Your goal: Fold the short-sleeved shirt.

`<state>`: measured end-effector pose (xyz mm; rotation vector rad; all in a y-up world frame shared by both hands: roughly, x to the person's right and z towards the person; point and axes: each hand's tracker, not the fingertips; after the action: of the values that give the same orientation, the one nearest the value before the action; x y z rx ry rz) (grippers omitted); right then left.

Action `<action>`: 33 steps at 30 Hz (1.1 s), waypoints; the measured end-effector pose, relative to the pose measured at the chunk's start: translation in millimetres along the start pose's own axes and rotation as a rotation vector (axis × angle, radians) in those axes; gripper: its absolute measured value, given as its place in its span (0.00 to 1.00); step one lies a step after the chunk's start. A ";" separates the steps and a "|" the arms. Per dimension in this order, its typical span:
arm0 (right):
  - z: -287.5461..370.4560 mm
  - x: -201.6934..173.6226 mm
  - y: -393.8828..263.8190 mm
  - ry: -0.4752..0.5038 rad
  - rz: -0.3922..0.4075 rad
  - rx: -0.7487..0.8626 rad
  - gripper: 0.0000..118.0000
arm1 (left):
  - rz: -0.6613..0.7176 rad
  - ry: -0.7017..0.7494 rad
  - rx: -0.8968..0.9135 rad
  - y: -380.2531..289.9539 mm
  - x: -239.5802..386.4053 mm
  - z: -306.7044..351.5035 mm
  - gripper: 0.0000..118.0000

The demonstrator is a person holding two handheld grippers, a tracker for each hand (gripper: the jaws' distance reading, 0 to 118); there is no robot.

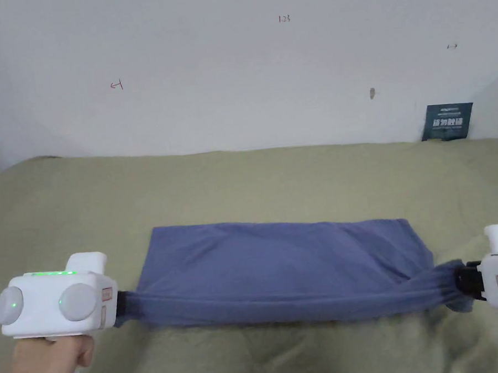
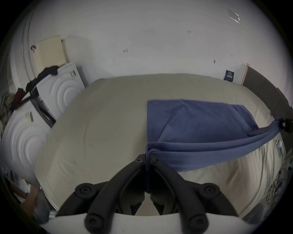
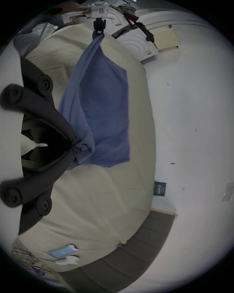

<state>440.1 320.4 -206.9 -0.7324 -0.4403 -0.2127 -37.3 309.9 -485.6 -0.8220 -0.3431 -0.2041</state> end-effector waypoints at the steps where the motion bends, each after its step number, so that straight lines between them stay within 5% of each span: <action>1: -4.2 5.8 -16.1 0.003 -0.001 -0.033 0.02 | 0.000 -0.009 -0.014 -11.6 -1.8 2.7 0.00; 13: 60.8 22.6 -134.4 0.062 -0.024 -0.083 0.02 | 0.009 -0.033 -0.054 -133.0 -24.4 64.2 0.00; 25: 65.0 27.1 -167.8 0.061 -0.058 -0.117 0.06 | 0.024 -0.067 -0.064 -154.6 -31.5 67.8 0.00; 26: 65.1 28.1 -167.5 0.061 -0.062 -0.116 0.19 | 0.029 -0.072 -0.066 -155.9 -31.1 67.9 0.05; 27: 65.6 29.0 -166.8 0.054 -0.067 -0.114 0.44 | 0.037 -0.080 -0.064 -157.0 -30.3 68.6 0.18; 28: 66.3 29.8 -166.0 0.035 -0.082 -0.113 0.55 | 0.047 -0.089 -0.061 -158.0 -31.9 70.4 0.27; 29: 65.7 30.0 -164.5 0.020 -0.093 -0.127 0.55 | 0.050 -0.088 -0.063 -158.6 -33.2 71.5 0.27; 30: 67.1 31.5 -164.3 0.021 -0.110 -0.133 0.85 | 0.054 -0.080 -0.076 -159.6 -34.3 70.8 0.65; 31: 73.2 33.0 -165.8 0.049 -0.133 -0.088 0.99 | 0.059 -0.080 -0.080 -162.8 -36.0 72.8 0.97; 33: 79.0 32.9 -163.4 0.047 -0.124 -0.088 0.99 | 0.074 -0.084 -0.057 -166.7 -33.3 79.7 0.97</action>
<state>389.5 254.5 -42.2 -0.7855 -0.4341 -0.3669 -137.0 259.8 -334.6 -0.8999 -0.3861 -0.1111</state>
